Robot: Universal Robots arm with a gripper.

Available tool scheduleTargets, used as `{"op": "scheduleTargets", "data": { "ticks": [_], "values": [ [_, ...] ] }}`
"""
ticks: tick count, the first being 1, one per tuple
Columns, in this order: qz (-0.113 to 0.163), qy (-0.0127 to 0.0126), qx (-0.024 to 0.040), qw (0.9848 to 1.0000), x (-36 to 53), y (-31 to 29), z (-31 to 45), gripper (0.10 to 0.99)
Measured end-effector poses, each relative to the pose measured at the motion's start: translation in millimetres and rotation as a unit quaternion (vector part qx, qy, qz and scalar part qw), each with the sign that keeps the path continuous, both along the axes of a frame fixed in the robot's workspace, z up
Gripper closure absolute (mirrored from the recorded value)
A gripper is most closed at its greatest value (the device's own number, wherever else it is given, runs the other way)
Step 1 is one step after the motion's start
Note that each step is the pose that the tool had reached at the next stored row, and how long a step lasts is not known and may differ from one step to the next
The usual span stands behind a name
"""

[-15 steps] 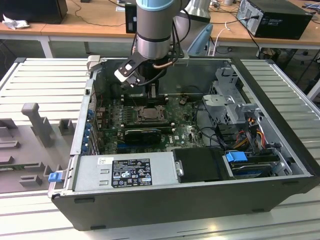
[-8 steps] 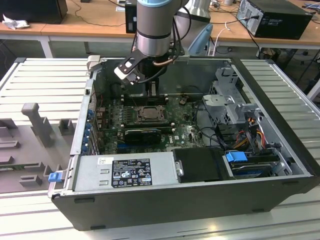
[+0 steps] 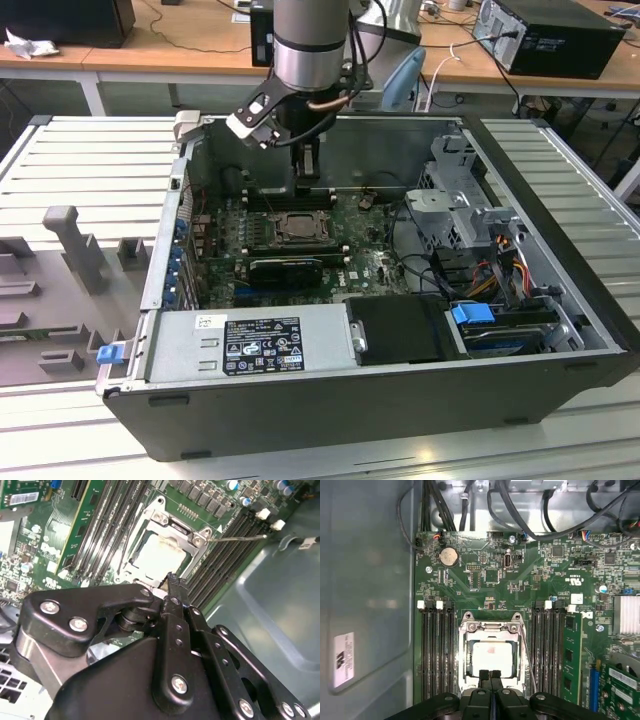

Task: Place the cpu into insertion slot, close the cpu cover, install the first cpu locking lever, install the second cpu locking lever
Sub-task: 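Install the first cpu locking lever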

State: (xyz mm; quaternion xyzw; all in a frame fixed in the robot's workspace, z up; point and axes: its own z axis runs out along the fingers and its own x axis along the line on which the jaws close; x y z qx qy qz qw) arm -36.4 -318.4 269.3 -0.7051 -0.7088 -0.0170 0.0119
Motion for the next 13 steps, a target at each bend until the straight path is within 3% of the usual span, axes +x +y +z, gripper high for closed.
{"op": "scheduleTargets", "data": {
  "ticks": [4,7,10,13],
  "values": [
    [0.005,-0.0001,0.0001,1.0000,0.0,0.0,2.8,0.980],
    [0.032,0.0000,-0.0001,0.9995,0.0,0.0,2.9,0.980],
    [0.086,0.0002,-0.0047,0.9963,0.0,-0.1,2.8,0.980],
    [0.102,0.0000,-0.0054,0.9948,0.0,0.0,2.8,0.980]
  ]
}}
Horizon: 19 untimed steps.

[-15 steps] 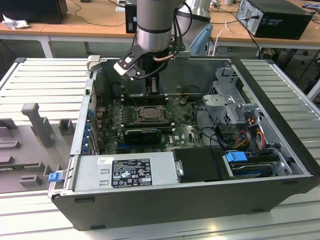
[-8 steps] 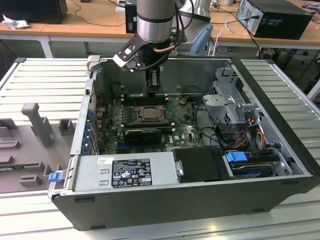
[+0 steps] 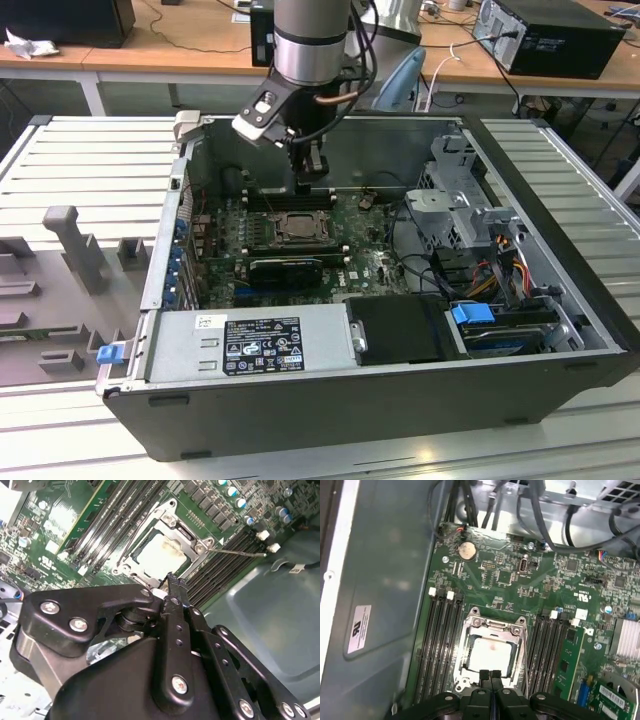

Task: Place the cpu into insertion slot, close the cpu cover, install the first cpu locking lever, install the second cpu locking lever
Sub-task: 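Install the first cpu locking lever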

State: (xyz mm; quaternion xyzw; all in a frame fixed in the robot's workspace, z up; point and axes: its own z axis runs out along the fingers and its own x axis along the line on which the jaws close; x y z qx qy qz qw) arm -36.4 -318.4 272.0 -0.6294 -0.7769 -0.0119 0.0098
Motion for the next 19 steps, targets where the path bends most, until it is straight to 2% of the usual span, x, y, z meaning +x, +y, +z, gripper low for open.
{"op": "scheduleTargets", "data": {
  "ticks": [5,12,13,16,18,19],
  "values": [
    [0.032,0.0000,-0.0001,0.9995,0.0,0.0,0.0,0.980],
    [0.083,0.0001,-0.0001,0.9965,0.0,0.0,0.0,0.980],
    [0.092,0.0000,-0.0001,0.9958,0.0,0.0,0.0,0.980],
    [0.139,0.0000,-0.0001,0.9903,0.0,0.0,0.0,0.980],
    [0.159,0.0000,-0.0001,0.9873,0.0,0.0,0.0,0.980],
    [0.174,0.0000,-0.0001,0.9847,0.0,0.0,-0.1,0.980]
  ]
}}
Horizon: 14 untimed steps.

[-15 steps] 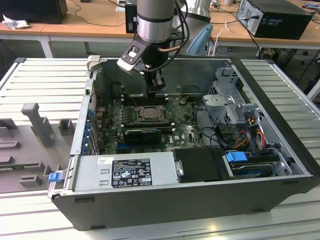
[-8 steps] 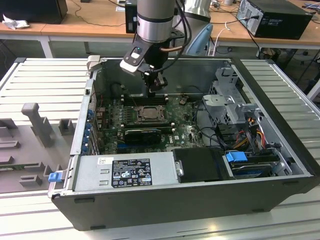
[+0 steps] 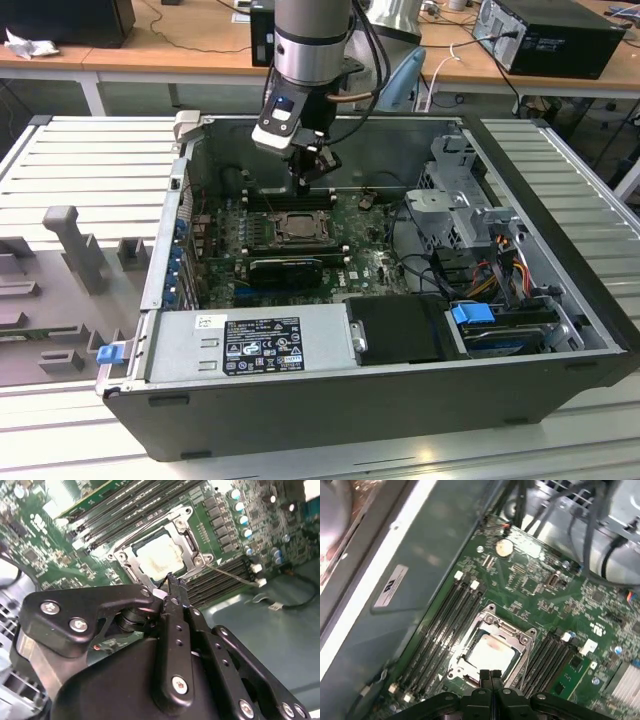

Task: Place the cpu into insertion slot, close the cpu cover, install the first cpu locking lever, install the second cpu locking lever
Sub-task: 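Install the first cpu locking lever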

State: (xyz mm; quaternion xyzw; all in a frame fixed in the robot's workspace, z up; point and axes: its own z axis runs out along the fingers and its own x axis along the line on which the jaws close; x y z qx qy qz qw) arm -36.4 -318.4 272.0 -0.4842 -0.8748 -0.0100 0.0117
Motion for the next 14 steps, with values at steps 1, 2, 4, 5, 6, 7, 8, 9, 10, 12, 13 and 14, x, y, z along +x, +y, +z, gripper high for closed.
{"op": "scheduleTargets", "data": {
  "ticks": [1,2,4,5,6,7,8,9,10,12,13,14],
  "values": [
    [0.011,0.0000,0.0000,0.9999,0.0,0.0,-0.2,0.980],
    [0.021,0.0000,0.0000,0.9998,0.0,0.0,-0.2,0.980],
    [0.061,0.0000,0.0000,0.9982,0.0,0.0,-0.3,0.980],
    [0.075,0.0000,0.0000,0.9972,0.0,0.0,-0.4,0.980],
    [0.091,0.0000,0.0000,0.9959,0.0,0.0,-0.5,0.980],
    [0.102,0.0000,0.0000,0.9948,0.0,0.0,-0.4,0.980],
    [0.109,0.0000,0.0000,0.9940,0.0,0.0,-0.5,0.980],
    [0.119,0.0000,0.0000,0.9929,0.0,0.0,-0.5,0.980],
    [0.127,0.0000,0.0000,0.9919,0.0,0.0,-0.5,0.980],
    [0.144,0.0000,0.0000,0.9896,0.0,0.0,-0.5,0.980],
    [0.149,0.0000,0.0000,0.9888,0.0,0.0,-0.5,0.980],
    [0.154,-0.0001,0.0000,0.9880,0.0,0.0,-0.5,0.980]
  ]
}}
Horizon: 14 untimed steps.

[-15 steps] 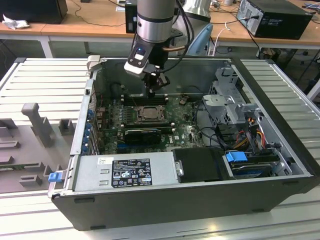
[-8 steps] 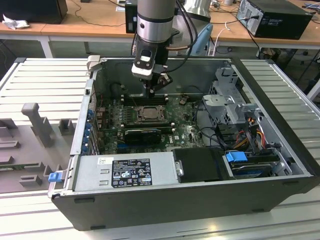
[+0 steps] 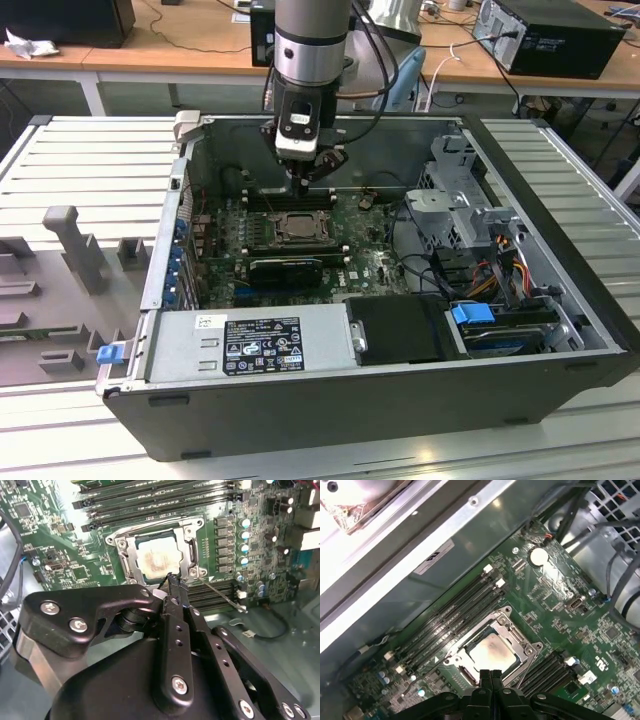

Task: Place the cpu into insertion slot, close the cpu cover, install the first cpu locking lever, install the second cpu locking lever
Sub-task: 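Install the first cpu locking lever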

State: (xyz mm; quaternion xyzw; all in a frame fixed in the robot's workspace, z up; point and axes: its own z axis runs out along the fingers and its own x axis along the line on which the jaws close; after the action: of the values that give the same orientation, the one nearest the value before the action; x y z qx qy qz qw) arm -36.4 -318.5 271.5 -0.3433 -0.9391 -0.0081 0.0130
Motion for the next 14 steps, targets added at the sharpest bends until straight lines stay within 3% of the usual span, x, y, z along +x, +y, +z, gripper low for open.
{"op": "scheduleTargets", "data": {
  "ticks": [6,14],
  "values": [
    [0.036,-0.0001,0.0000,0.9993,0.0,0.0,0.0,0.980],
    [0.077,-0.0007,-0.0001,0.9971,-0.4,0.0,0.0,0.980]
  ]
}}
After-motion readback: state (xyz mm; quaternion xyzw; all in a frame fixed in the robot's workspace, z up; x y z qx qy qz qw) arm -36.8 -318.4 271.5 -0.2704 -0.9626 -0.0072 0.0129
